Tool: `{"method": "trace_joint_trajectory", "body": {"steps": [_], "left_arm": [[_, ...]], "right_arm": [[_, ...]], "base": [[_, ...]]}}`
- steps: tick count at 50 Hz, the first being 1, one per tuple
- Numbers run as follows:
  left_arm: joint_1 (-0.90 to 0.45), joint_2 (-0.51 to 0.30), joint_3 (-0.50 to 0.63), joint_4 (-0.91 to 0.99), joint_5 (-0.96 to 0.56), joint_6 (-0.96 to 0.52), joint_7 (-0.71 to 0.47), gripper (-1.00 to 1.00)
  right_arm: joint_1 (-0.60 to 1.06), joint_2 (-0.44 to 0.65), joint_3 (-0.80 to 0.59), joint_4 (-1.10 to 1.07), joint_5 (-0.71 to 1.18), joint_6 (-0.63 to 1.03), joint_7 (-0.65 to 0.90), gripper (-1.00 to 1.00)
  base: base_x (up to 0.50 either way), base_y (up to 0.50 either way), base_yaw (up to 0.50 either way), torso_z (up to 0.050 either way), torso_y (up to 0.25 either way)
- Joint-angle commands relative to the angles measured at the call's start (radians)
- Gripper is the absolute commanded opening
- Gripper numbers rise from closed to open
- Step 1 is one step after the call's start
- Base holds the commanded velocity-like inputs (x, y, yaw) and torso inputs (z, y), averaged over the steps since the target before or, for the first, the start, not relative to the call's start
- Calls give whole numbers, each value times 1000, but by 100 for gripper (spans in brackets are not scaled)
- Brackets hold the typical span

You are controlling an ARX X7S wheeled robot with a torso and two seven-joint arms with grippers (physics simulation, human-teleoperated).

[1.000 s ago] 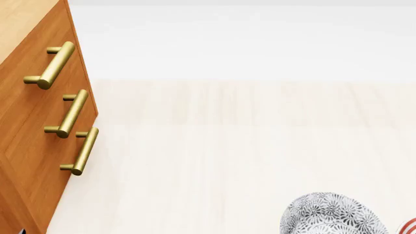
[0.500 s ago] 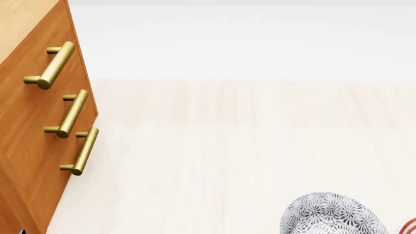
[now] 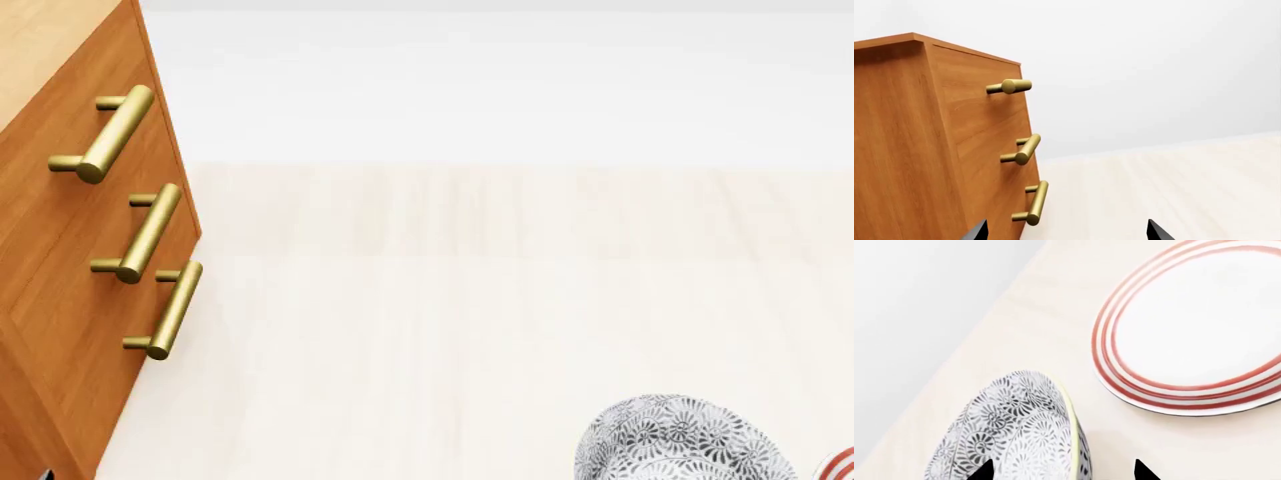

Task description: Put the bowl on top of the cabinet.

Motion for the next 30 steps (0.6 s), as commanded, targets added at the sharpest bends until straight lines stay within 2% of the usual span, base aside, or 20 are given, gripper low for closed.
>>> {"method": "trace_joint_trajectory", "body": {"steps": [1,30], "left_arm": [[-1,-2,2,2,-1,-1,-4,100],[1,-10,9,5,-1,3,-12,100]], "right_arm": [[28,3,-15,26,14,31,0,100],[100,3,-45,117,74,109,-27,100]], "base": [[0,0,0,0,0],[0,0,0,0,0]]}}
